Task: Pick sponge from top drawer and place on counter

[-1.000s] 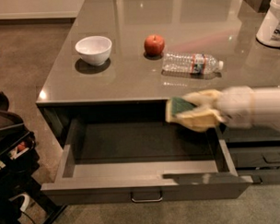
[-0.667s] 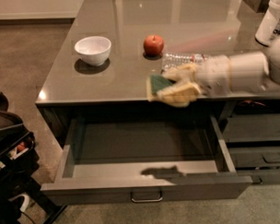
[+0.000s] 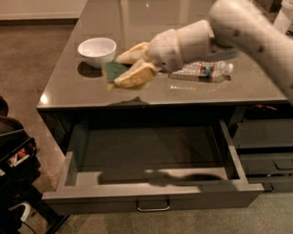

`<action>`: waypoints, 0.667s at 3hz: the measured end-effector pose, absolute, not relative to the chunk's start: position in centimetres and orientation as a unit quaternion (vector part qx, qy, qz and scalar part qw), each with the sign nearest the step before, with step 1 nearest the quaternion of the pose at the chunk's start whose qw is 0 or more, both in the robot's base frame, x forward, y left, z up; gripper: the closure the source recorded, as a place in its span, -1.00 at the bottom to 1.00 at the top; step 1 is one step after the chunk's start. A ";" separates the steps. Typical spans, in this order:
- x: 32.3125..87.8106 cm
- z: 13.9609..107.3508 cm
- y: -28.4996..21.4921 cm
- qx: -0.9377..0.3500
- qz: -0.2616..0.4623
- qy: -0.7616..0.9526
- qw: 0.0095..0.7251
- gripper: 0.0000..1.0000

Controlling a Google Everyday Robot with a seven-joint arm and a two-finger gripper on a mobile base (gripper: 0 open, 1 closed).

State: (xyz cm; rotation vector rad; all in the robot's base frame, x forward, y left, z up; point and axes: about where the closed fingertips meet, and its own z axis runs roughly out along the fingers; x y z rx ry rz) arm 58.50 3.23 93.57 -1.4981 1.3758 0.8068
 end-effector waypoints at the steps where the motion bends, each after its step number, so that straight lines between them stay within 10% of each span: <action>1: 60.4 90.6 7.7 -0.623 0.363 0.537 0.439 1.00; 2: 63.3 88.2 9.5 -0.629 0.372 0.522 0.440 1.00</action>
Offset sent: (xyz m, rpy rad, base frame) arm 0.0876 0.0762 -0.0794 0.0546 0.0071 0.1445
